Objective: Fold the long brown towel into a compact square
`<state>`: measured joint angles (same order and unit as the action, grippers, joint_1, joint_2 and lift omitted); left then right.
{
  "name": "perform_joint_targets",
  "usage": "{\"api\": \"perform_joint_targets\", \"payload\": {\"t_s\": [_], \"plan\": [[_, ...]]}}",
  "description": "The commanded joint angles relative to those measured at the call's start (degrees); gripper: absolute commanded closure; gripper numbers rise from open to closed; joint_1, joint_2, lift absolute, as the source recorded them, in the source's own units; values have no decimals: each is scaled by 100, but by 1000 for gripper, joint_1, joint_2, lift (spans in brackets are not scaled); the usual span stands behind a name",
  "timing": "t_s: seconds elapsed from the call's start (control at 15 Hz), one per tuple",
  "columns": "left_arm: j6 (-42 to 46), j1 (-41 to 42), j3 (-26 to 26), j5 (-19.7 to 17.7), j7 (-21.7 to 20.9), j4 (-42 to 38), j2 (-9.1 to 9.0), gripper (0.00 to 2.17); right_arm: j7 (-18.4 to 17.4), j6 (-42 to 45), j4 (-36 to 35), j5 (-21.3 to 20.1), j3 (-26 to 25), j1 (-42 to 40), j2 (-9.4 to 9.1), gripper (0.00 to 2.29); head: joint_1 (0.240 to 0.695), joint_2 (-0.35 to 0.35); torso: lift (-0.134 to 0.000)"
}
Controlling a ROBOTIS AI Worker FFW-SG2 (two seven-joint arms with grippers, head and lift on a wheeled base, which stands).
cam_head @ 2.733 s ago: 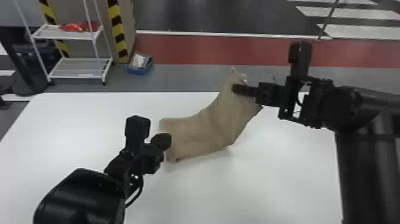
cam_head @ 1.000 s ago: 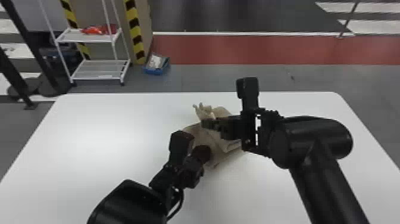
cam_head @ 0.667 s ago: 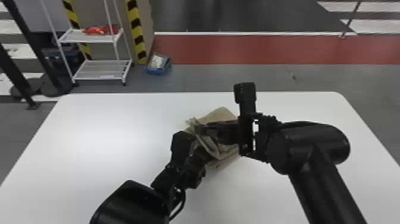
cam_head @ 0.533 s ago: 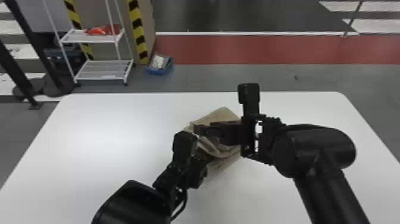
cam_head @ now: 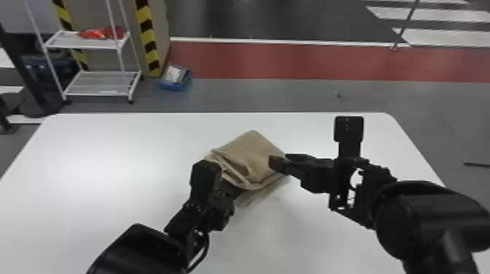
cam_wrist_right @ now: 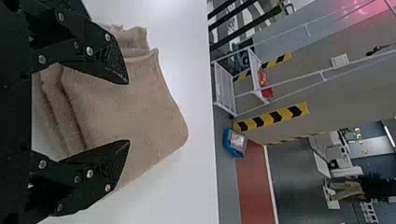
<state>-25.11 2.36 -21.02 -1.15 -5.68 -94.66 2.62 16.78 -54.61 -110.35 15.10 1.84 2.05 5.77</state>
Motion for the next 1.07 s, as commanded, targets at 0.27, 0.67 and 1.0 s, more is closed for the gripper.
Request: {"api": "perform_joint_targets", "payload": {"t_s": [0.27, 0.67, 1.0], "plan": [[1, 10, -33, 18, 23, -9, 1, 1666, 89, 1106, 5, -456, -351, -838, 301, 1895, 695, -172, -118], [-52, 71, -69, 53, 14, -105, 1, 1666, 186, 1704, 1438, -245, -53, -126, 231, 1895, 695, -186, -118], [-158, 335, -104, 9, -197, -624, 107, 1666, 80, 1774, 2273, -245, -70, 577, -15, 1895, 695, -164, -118]]}}
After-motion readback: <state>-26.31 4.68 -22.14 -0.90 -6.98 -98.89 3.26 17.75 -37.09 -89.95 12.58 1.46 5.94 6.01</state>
